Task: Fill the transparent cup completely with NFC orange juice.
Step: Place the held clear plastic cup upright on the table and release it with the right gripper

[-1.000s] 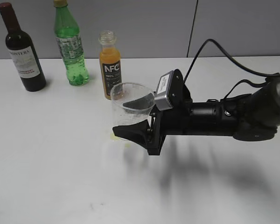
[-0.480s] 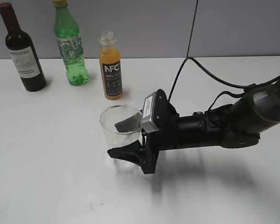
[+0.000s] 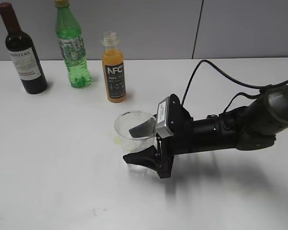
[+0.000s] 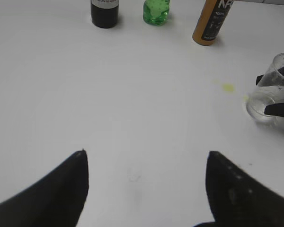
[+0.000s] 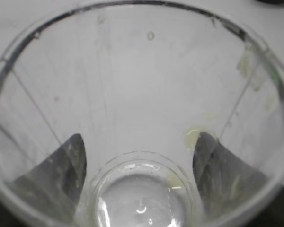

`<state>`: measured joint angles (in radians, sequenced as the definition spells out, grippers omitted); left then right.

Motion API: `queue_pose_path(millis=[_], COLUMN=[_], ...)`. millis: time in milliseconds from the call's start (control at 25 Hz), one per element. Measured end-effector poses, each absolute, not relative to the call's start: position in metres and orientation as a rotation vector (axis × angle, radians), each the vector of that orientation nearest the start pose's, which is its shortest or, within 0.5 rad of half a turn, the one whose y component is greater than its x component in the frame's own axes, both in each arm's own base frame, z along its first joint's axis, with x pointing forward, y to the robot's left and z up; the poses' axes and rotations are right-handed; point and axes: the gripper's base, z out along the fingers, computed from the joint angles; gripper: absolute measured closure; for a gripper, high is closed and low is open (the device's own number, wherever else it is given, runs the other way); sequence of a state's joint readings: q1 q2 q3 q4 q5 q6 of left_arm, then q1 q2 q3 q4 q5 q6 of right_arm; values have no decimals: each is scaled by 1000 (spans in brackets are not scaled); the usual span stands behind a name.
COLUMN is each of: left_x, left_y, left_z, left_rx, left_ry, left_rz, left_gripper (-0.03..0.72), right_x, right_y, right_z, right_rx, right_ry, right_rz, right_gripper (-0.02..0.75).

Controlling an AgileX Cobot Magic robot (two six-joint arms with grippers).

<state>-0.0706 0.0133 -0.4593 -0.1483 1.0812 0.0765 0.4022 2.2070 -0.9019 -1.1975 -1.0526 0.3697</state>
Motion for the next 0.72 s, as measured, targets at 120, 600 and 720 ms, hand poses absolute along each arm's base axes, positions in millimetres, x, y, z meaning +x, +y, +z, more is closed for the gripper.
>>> queue_pose_path(millis=[120, 600, 720], left_x=[-1, -1, -1], left_y=[-12, -12, -12], left_z=[265, 265, 265], left_rx=[159, 159, 159], left_ry=[2108, 2108, 2108], left_rz=[-177, -177, -177], left_gripper=[101, 101, 101], right_x=[293, 295, 293], right_y=[203, 203, 202], right_z=[54, 53, 53], right_rx=[-1335, -1306, -1342], right_ry=[1584, 1586, 1575], right_rz=[941, 924, 932], right_gripper=[197, 83, 78])
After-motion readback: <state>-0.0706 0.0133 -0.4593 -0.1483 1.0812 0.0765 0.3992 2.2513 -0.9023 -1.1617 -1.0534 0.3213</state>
